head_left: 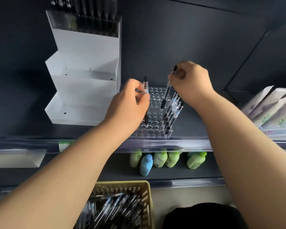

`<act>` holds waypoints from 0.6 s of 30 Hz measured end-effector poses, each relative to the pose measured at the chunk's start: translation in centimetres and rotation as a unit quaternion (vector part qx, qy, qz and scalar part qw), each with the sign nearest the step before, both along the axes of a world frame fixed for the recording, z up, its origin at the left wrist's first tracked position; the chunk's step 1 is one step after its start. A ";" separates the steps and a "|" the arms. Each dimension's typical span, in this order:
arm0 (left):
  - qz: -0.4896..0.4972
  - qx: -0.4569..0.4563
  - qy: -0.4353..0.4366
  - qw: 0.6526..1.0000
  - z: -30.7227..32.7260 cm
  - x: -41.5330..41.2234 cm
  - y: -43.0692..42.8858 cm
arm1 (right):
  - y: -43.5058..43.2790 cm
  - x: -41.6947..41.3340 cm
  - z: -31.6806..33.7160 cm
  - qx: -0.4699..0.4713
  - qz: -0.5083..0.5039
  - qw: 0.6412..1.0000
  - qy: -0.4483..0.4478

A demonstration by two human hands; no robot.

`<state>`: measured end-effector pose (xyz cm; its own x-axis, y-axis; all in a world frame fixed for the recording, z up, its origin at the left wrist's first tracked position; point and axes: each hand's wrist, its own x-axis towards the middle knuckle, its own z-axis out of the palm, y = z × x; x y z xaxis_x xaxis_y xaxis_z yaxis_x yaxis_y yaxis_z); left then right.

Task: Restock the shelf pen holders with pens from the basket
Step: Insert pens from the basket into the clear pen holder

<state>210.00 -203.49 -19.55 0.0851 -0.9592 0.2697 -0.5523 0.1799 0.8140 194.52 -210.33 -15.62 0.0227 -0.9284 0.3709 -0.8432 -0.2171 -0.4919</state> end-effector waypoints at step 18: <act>0.004 -0.030 -0.006 1.000 0.2 -2.2 -3.2 | -1.1 -0.5 -0.2 0.052 0.027 0.992 0.112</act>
